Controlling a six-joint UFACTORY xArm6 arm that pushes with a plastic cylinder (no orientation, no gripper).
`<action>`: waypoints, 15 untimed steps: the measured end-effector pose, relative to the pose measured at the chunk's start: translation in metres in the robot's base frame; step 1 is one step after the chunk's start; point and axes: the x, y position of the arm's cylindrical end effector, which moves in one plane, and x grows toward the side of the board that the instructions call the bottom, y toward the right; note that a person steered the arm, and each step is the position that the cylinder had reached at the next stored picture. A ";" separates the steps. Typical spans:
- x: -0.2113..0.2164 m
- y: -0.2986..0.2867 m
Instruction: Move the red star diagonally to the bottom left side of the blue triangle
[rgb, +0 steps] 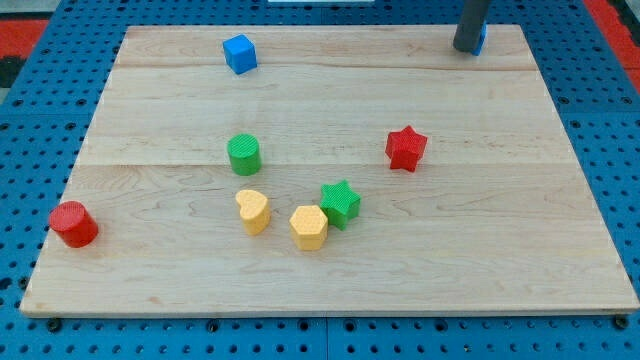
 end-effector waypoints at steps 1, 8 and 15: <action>0.001 0.000; 0.236 -0.042; 0.123 -0.105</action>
